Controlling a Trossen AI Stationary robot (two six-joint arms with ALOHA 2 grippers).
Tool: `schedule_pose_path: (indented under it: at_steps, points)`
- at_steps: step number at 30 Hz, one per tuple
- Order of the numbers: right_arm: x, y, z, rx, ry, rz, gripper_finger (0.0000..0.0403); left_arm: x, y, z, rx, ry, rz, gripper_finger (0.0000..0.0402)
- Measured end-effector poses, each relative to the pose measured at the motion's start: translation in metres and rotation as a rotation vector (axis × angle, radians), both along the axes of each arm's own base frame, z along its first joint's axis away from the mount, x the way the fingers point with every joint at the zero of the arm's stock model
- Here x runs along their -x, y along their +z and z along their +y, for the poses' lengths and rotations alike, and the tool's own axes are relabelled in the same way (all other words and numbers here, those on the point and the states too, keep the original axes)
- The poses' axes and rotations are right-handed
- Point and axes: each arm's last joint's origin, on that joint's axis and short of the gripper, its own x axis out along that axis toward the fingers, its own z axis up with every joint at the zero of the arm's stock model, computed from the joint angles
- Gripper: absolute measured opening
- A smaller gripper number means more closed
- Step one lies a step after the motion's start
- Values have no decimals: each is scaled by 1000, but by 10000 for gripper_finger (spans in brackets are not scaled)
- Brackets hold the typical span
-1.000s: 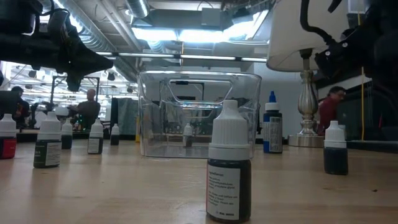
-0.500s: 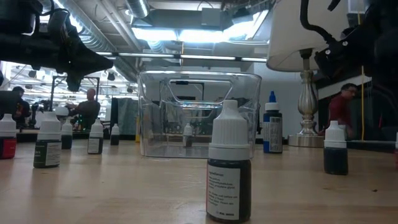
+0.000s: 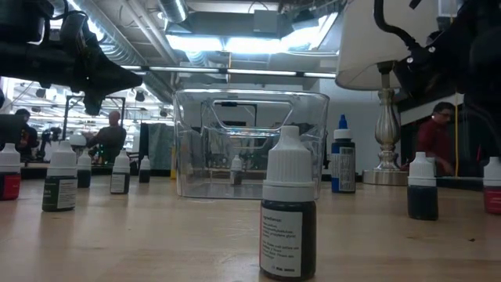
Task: Pick & Place food coloring
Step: Put the small red coloring into the transparent bin
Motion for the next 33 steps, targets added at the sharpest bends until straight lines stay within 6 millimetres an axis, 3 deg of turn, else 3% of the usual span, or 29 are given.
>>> schedule_pose_path:
  at_steps: [7,14,21,26,33]
  points:
    - [1,0,1,-46,4,26,54,0,0,0,-1,0,0,18]
    - [-2,0,2,-66,1,3,130,0,0,0,-2,0,2,18]
    - [-10,0,-12,-43,-34,-14,198,0,0,0,0,0,1,18]
    - [-12,0,-17,-36,-40,-15,201,0,0,0,22,0,-7,18]
    - [-11,0,-17,-36,-38,2,162,0,0,0,22,0,-7,18]
